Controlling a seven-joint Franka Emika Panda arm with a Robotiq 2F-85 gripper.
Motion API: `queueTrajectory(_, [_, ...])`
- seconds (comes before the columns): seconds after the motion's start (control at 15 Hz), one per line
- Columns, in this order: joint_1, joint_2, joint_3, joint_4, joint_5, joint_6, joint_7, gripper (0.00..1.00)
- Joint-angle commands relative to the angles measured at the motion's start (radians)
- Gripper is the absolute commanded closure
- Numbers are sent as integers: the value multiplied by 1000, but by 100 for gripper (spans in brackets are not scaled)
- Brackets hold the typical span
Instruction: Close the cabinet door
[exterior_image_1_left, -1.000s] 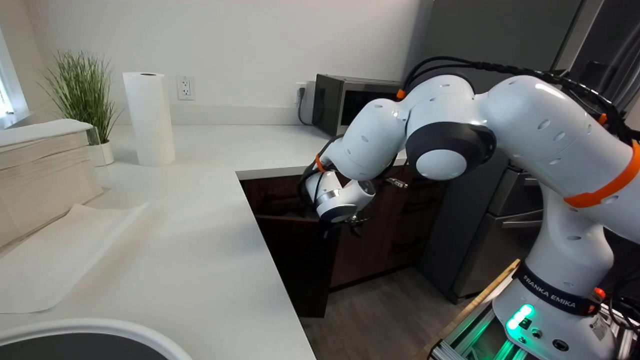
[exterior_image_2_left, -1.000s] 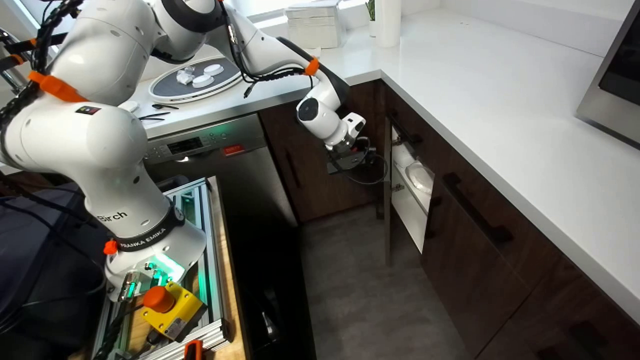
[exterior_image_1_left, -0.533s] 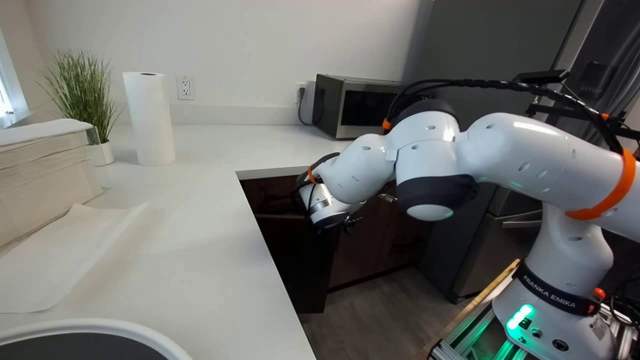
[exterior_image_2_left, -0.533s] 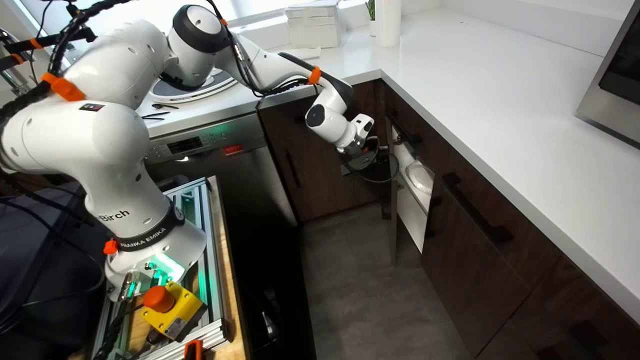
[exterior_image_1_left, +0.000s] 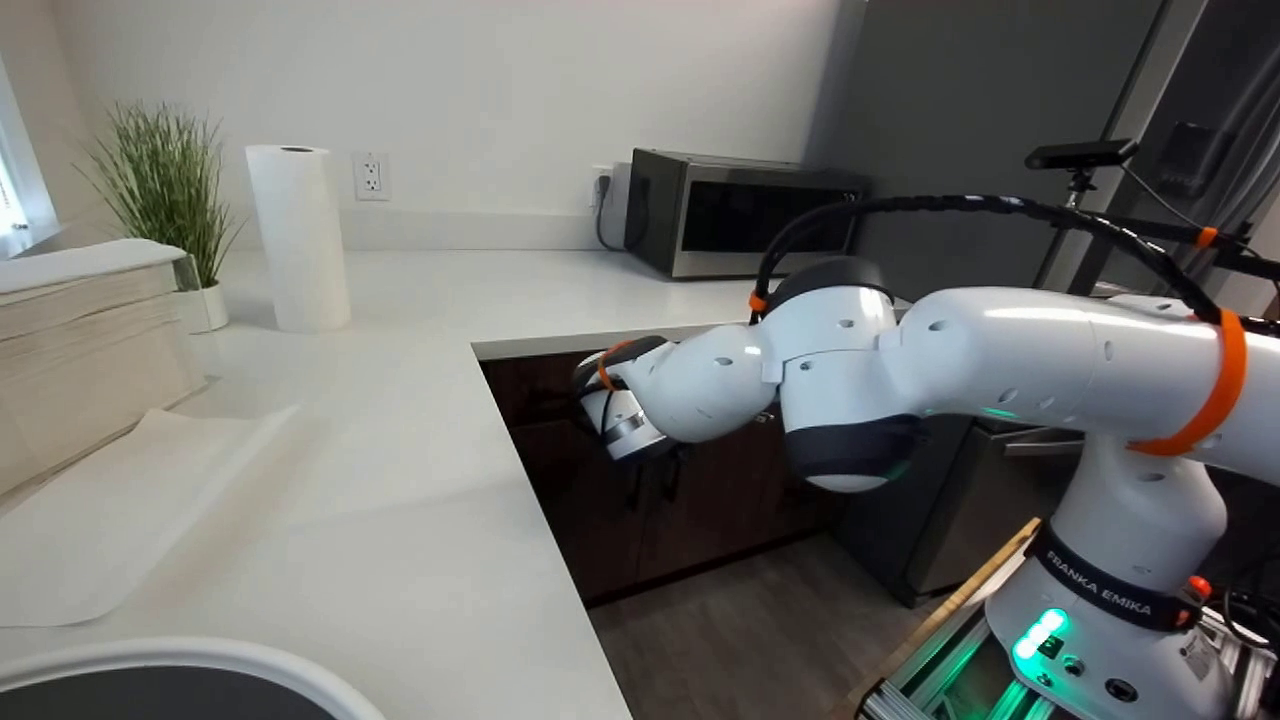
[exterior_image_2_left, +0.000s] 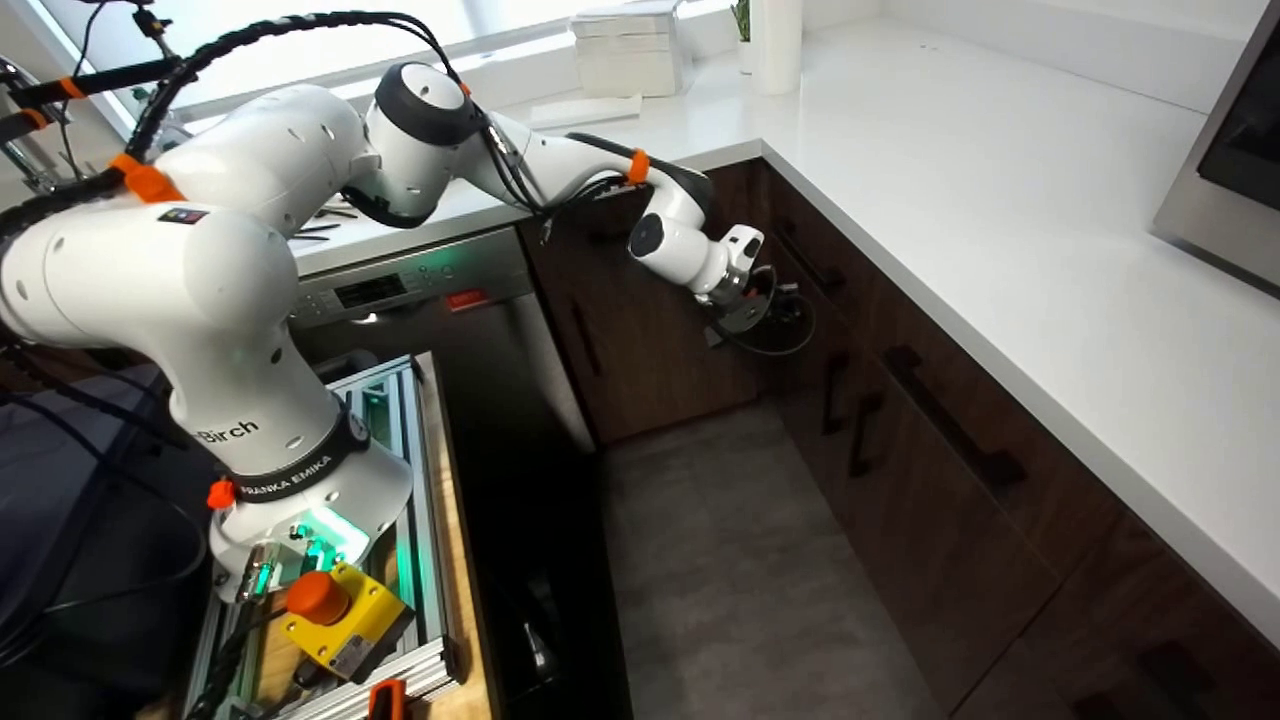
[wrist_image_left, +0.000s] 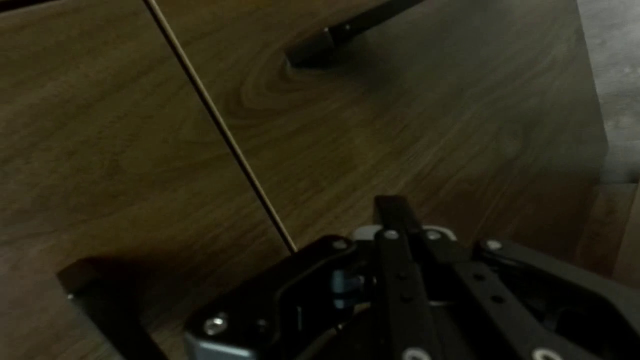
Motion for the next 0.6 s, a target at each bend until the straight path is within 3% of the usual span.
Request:
queueTrajectory(0.0, [-36, -4, 32, 34, 0, 62, -31, 100])
queueTrajectory(0.13, [-51, -49, 84, -29, -87, 46, -35, 100])
queueTrajectory(0.2, [-85, -130, 153, -96, -182, 32, -49, 100])
queueTrajectory(0.33, [-121, -228, 224, -212, -333, -6, -53, 74])
queueTrajectory(0.53, [-189, -367, 293, -368, -570, -26, -43, 53])
